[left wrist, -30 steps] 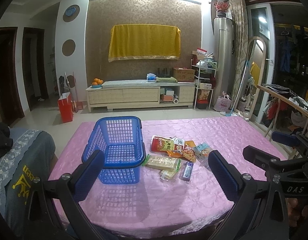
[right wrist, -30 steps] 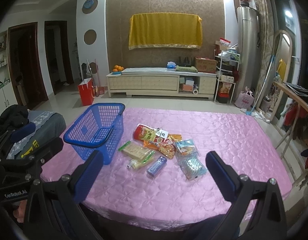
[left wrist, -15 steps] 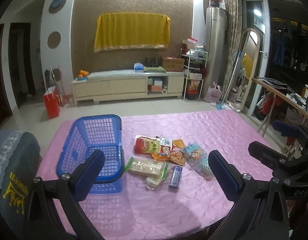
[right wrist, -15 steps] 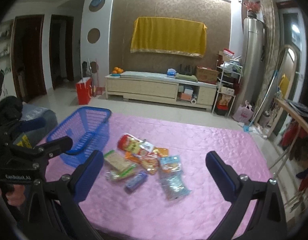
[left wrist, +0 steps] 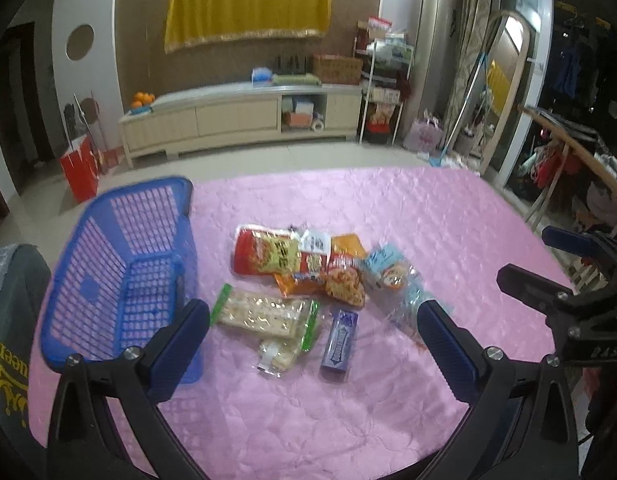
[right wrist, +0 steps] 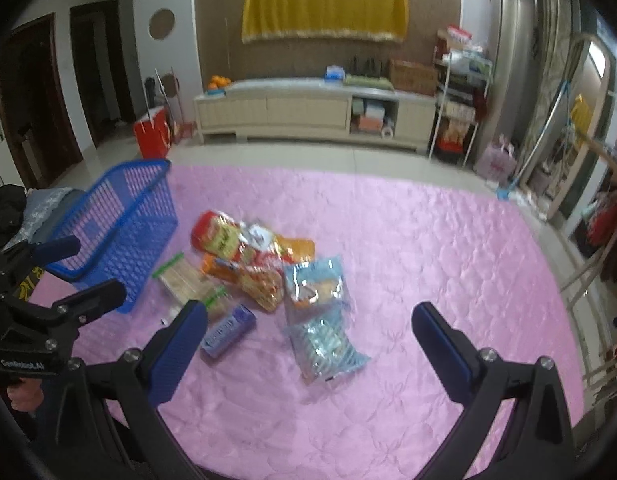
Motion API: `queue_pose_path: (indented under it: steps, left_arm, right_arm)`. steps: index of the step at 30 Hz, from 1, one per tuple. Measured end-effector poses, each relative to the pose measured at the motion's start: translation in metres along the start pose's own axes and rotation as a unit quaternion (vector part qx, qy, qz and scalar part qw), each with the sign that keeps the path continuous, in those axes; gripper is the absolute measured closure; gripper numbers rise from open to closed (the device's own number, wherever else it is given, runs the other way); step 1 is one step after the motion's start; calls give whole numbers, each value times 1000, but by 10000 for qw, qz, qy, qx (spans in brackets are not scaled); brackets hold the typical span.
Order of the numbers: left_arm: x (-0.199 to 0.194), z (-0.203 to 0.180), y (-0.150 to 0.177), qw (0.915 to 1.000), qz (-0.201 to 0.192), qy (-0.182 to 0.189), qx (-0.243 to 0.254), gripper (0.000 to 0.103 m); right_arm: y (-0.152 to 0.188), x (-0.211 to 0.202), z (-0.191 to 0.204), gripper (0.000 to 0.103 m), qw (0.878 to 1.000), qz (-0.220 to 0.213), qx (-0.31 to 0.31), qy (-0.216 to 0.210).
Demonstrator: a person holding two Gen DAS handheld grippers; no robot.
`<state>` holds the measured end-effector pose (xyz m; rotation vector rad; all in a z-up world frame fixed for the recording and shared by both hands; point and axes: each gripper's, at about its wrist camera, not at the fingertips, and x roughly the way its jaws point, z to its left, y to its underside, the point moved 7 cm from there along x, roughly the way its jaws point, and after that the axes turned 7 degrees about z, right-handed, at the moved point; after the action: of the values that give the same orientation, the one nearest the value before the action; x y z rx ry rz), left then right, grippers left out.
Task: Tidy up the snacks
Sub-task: 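Reach the right tool to the light-blue striped bag and grasp it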
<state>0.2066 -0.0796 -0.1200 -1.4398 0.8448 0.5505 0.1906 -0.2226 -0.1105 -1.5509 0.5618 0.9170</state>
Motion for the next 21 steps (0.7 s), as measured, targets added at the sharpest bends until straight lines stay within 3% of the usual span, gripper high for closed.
queue_pose_path:
  steps: [12, 21]
  left_arm:
    - [93, -2, 30, 9939, 1078, 114, -179, 0]
    - [129, -10, 36, 9899, 1411, 126, -40, 0]
  right_arm:
    - [38, 90, -17, 0, 9919, 1212, -141, -350]
    - [45, 133, -11, 0, 9821, 1691, -719, -415]
